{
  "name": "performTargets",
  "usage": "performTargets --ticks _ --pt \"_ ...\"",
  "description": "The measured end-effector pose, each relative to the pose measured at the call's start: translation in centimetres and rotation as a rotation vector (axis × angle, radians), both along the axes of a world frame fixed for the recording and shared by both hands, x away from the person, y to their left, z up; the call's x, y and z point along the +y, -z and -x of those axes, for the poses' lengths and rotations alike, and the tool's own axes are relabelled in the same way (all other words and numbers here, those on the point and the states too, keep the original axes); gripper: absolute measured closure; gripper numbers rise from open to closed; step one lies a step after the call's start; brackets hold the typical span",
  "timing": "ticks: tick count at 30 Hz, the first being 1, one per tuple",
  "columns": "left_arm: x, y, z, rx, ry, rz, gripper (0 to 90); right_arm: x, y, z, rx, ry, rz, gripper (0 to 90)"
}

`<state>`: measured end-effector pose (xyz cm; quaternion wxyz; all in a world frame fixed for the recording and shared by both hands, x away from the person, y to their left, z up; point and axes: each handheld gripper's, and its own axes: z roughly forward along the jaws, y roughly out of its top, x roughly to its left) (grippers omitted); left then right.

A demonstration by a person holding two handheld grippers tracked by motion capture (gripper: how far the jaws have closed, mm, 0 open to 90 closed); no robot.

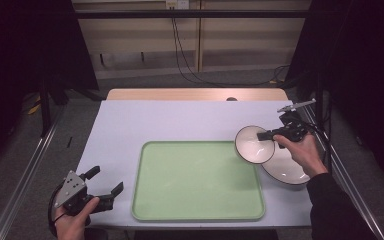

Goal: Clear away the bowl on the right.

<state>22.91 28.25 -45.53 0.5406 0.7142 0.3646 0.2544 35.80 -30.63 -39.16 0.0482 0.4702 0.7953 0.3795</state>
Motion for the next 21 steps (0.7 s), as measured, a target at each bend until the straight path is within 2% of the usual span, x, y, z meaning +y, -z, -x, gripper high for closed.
performTargets --ticks 7,21 --pt "0.0 0.0 0.0 0.002 0.000 0.000 2.9 0.8 0.3 -1.1 0.006 -0.003 -0.009 82.4" --pt "0.1 0.1 0.0 0.008 -0.002 0.003 2.9 1.5 1.3 -3.1 0.056 0.011 -0.015 82.2"
